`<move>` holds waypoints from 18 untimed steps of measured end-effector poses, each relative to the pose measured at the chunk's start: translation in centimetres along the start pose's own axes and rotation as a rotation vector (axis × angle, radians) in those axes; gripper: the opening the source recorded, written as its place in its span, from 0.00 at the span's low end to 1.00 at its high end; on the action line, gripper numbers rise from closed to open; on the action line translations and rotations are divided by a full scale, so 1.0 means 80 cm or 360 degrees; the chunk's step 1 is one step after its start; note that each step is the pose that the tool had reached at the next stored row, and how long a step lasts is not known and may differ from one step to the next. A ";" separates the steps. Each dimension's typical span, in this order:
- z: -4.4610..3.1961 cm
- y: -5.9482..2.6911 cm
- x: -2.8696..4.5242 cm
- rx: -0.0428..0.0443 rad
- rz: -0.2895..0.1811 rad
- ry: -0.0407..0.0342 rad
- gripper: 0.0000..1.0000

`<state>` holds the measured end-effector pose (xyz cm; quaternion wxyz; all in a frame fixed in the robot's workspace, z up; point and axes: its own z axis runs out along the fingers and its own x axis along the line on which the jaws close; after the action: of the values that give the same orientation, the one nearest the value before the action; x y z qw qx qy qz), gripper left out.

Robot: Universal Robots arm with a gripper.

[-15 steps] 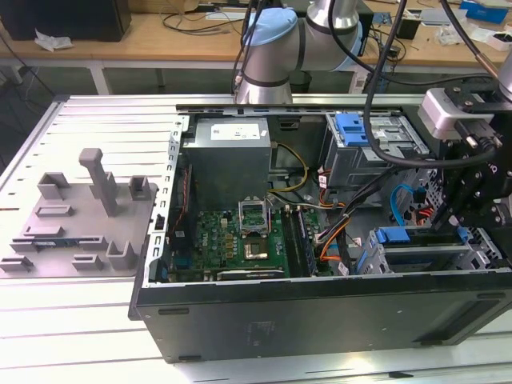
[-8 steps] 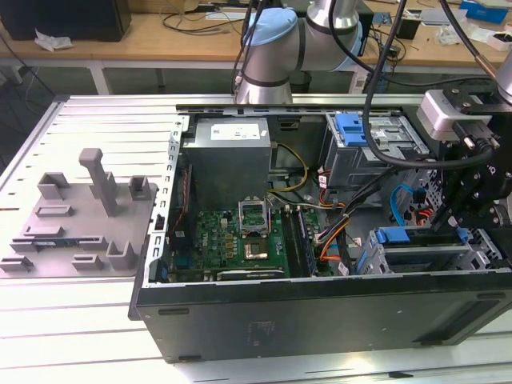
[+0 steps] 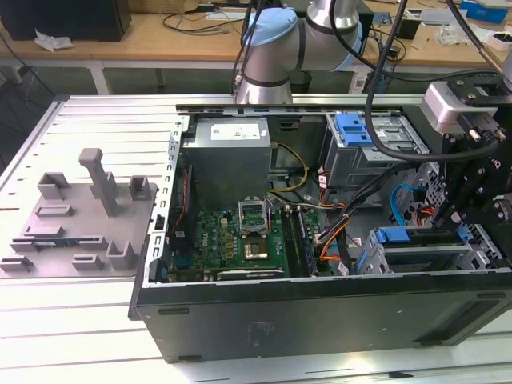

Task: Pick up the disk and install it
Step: 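Insert the first disk wire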

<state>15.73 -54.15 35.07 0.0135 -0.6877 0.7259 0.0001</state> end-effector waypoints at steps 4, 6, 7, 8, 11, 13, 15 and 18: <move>-0.0001 0.000 0.0000 0.0000 0.0001 -0.0001 0.16; -0.0001 0.000 0.0000 0.0000 0.0000 -0.0001 0.16; -0.0001 0.000 -0.0001 0.0000 0.0001 -0.0001 0.16; -0.0001 0.000 -0.0003 0.0000 0.0001 -0.0001 0.16; 0.0001 0.000 -0.0019 0.0000 0.0001 -0.0001 0.16; 0.0003 0.000 -0.0022 0.0000 0.0001 -0.0001 0.16; 0.0008 0.000 -0.0023 0.0000 0.0001 -0.0001 0.16; 0.0024 0.000 -0.0023 0.0000 0.0001 -0.0001 0.16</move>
<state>15.73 -53.97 34.88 0.0137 -0.6875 0.7260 0.0003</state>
